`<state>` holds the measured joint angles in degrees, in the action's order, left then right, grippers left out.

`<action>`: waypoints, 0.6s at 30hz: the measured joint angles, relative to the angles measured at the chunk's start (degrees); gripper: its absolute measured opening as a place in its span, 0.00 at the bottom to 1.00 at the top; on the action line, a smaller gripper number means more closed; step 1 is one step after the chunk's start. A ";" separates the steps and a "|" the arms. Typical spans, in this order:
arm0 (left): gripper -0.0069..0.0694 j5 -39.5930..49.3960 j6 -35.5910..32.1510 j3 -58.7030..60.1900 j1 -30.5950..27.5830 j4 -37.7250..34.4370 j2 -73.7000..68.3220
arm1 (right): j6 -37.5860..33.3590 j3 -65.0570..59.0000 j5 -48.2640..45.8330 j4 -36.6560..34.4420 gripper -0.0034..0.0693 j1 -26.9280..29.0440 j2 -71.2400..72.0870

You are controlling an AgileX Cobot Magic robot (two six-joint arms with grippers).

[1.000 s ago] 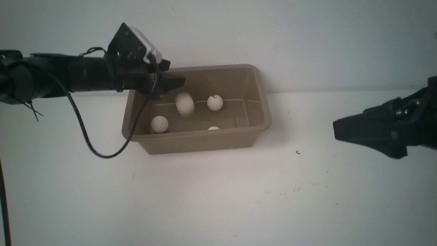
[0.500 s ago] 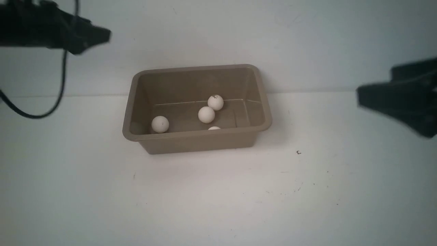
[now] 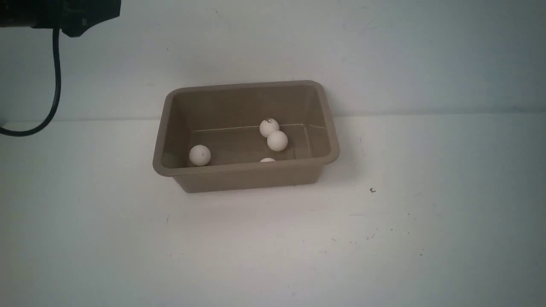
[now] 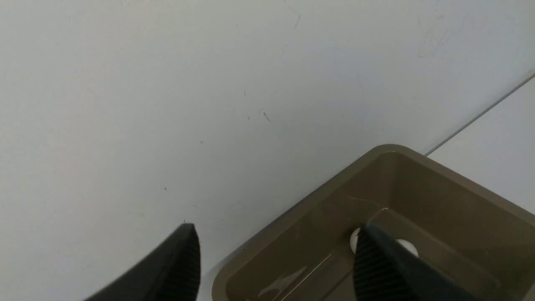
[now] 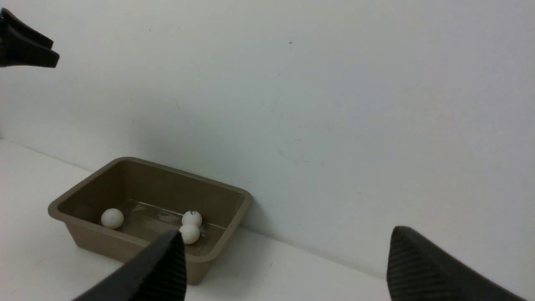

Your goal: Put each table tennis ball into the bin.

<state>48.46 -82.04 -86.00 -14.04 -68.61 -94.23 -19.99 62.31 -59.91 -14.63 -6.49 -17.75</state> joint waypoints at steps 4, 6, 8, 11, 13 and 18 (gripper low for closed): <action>0.68 2.35 0.71 0.00 0.00 -1.26 0.00 | 0.97 -7.67 -2.64 0.00 0.86 0.00 9.98; 0.68 3.39 0.73 0.00 0.00 -2.61 0.00 | 1.65 -13.10 -2.72 0.00 0.86 0.00 14.02; 0.68 4.09 0.78 0.00 0.00 -3.49 0.00 | 2.03 -16.97 -2.66 0.00 0.86 0.00 15.74; 0.68 5.80 0.94 0.00 0.00 -4.58 0.00 | 2.43 -24.68 -2.13 0.00 0.86 -0.14 18.58; 0.68 6.79 0.94 0.00 0.00 -4.69 0.00 | 2.47 -28.44 -1.29 -0.15 0.86 -0.73 18.71; 0.68 7.15 0.94 0.00 0.00 -4.75 0.11 | 2.47 -34.08 0.63 0.03 0.86 -3.68 18.78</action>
<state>55.61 -81.10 -86.00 -14.04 -73.37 -94.12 -17.53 28.23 -59.28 -14.60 -10.17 1.03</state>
